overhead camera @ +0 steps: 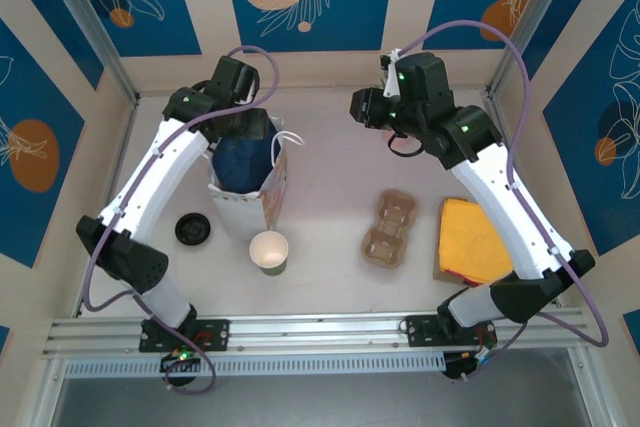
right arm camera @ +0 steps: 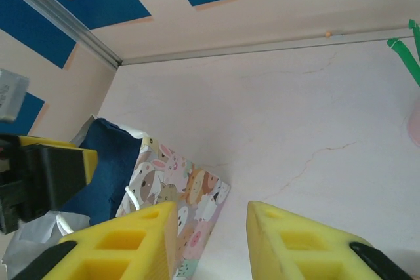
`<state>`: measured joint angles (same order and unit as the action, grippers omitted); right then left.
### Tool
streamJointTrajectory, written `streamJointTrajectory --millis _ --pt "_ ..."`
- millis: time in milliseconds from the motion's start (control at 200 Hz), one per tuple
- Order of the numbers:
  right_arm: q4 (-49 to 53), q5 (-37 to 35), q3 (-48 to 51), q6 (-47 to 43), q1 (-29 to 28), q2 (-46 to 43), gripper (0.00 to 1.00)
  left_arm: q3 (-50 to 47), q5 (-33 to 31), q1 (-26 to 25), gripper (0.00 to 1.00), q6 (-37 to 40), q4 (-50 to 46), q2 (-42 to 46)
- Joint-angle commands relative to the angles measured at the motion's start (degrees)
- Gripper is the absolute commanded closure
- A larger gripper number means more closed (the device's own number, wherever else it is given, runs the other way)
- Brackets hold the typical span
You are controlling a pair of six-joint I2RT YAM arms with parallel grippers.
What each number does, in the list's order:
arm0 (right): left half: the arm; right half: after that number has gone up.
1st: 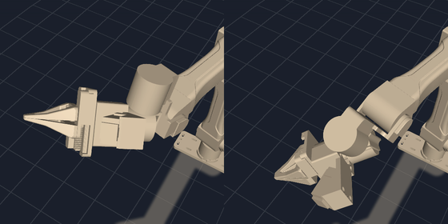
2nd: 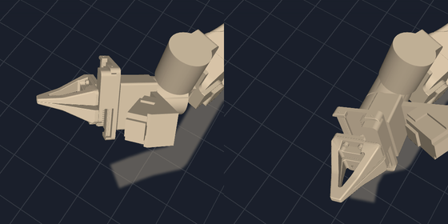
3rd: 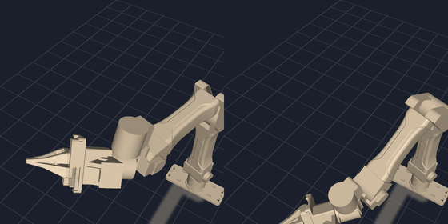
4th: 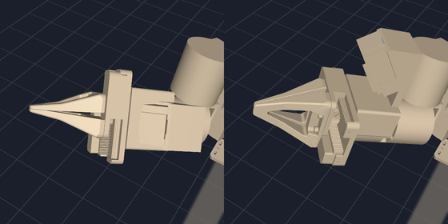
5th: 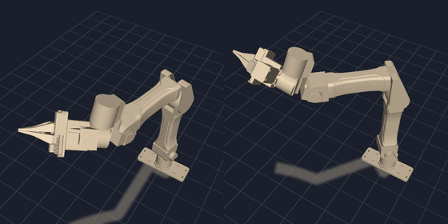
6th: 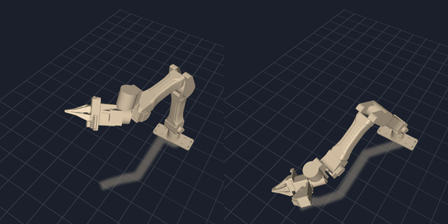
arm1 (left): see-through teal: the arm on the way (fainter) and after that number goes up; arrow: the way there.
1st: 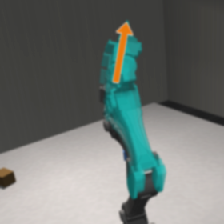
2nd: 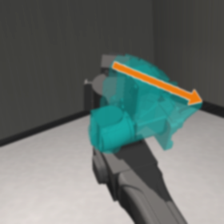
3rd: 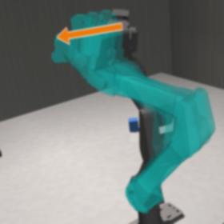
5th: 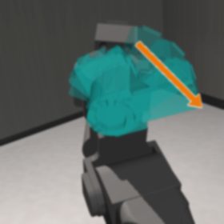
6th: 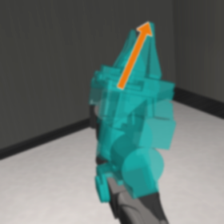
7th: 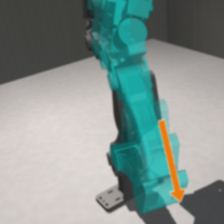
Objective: Pack the takeout coffee
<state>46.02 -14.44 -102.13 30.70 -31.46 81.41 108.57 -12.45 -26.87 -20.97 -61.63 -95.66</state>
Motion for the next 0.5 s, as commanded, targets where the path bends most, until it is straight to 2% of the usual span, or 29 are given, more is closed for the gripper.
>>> streamJointTrajectory --millis 0,120,305,360,495 --pt "-1.2 -1.2 1.1 1.2 0.3 -0.5 0.66 2.4 -1.0 0.8 0.53 0.1 0.9 -1.9" --pt "-1.1 -1.3 1.2 1.1 0.3 -0.5 0.66 2.7 -1.6 1.0 0.54 0.4 0.6 -3.7" --pt "-1.2 -0.7 1.1 1.2 0.4 0.0 0.66 2.2 -3.7 1.0 0.61 1.0 0.2 -5.3" --pt "-1.3 -0.6 1.0 1.2 0.4 0.3 0.66 2.1 -3.6 1.0 0.71 1.0 0.1 -5.3" --pt "-1.5 -0.4 1.0 1.3 0.5 0.7 0.66 1.2 -2.9 1.1 0.87 0.7 0.5 -4.0"
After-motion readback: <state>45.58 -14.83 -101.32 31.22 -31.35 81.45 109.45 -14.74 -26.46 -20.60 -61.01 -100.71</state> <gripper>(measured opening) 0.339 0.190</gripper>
